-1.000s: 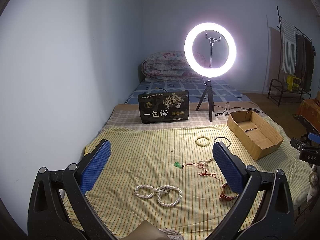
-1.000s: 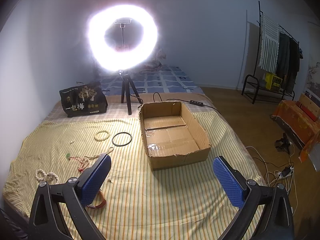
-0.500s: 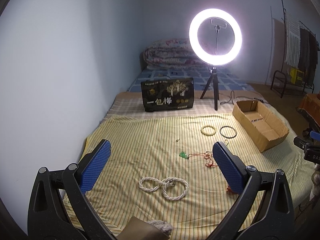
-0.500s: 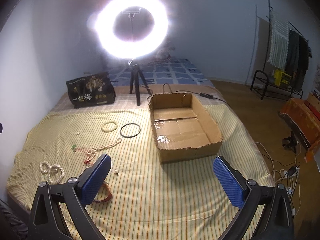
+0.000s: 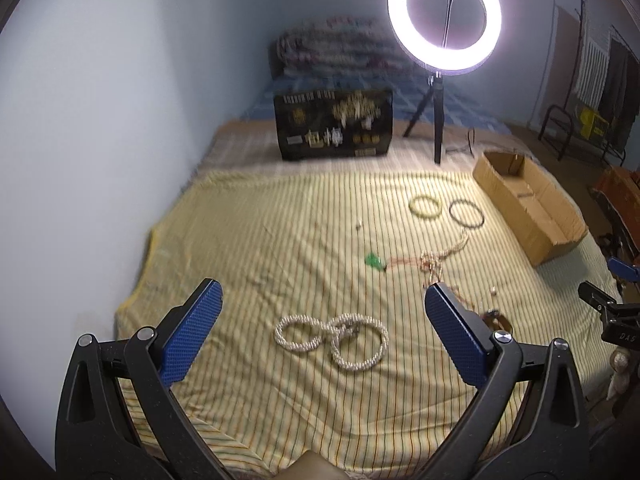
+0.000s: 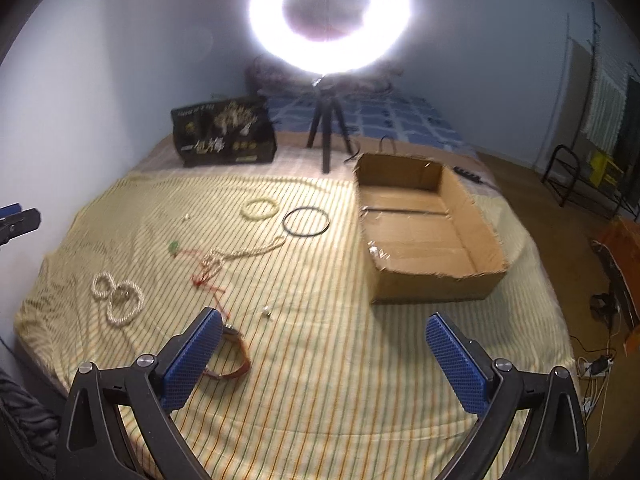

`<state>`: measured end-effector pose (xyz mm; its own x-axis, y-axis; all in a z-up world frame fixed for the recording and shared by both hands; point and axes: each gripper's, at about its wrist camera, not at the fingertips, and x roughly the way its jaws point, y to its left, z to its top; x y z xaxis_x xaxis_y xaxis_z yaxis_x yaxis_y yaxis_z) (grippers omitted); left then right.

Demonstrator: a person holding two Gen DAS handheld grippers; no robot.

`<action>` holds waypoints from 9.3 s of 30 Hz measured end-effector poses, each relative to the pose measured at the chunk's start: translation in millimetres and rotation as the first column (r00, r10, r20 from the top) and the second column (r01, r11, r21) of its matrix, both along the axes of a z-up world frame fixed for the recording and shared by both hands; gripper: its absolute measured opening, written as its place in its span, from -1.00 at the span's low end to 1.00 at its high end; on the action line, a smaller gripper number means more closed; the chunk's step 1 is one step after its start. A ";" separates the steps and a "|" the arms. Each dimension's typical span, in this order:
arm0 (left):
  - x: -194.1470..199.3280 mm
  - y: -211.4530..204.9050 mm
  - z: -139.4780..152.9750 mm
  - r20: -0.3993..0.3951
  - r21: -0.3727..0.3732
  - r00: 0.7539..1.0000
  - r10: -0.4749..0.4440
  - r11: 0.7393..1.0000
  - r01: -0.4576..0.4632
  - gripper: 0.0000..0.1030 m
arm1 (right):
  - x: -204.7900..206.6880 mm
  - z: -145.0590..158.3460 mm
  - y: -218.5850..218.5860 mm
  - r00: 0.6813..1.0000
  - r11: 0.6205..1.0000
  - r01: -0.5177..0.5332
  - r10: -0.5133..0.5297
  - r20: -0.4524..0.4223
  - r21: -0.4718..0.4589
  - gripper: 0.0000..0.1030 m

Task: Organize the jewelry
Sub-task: 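Move the left tool toward the pearl necklace while the right tool approaches the red-strapped watch, then close the left gripper on the pearl necklace while the right gripper grasps the watch, then lift the necklace with the left tool while the right tool carries the watch to the box, then open the left gripper over the box while the right gripper releases the watch inside, then withdraw both tools from the box toward the green pendant and pearl earring, then grasp the green jade pendant with the left gripper while the right gripper grasps the pearl earring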

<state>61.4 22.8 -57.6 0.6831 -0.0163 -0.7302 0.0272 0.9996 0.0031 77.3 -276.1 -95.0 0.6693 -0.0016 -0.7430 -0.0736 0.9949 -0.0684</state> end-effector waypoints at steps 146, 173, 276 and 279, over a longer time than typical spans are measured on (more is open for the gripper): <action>201.4 -284.4 86.6 -0.012 -0.431 0.921 -0.389 0.833 0.346 -0.89 | 107.4 2.2 -167.8 0.954 0.945 0.289 -0.272 -0.124 0.151 -0.86; 233.1 -308.7 26.7 -0.089 -0.349 0.923 -0.374 0.880 0.323 -0.20 | 115.1 -9.7 -179.4 0.940 0.927 0.333 -0.311 -0.141 0.172 0.04; 180.7 -52.2 -156.9 -0.508 -0.242 0.861 0.013 0.957 -0.158 -0.72 | 112.4 -97.0 -4.3 0.904 0.965 -0.054 0.157 -0.399 0.258 -0.41; 183.4 -56.7 -157.0 -0.504 -0.233 0.864 0.011 0.961 -0.148 -0.72 | 113.9 -102.4 1.1 0.897 0.963 -0.063 0.169 -0.408 0.261 -0.44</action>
<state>244.7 -33.9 -214.6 0.2411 -0.2099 -0.9476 -0.1234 0.9618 -0.2444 191.2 -275.1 -197.4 0.2758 0.2667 -0.9235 -0.1583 0.9602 0.2300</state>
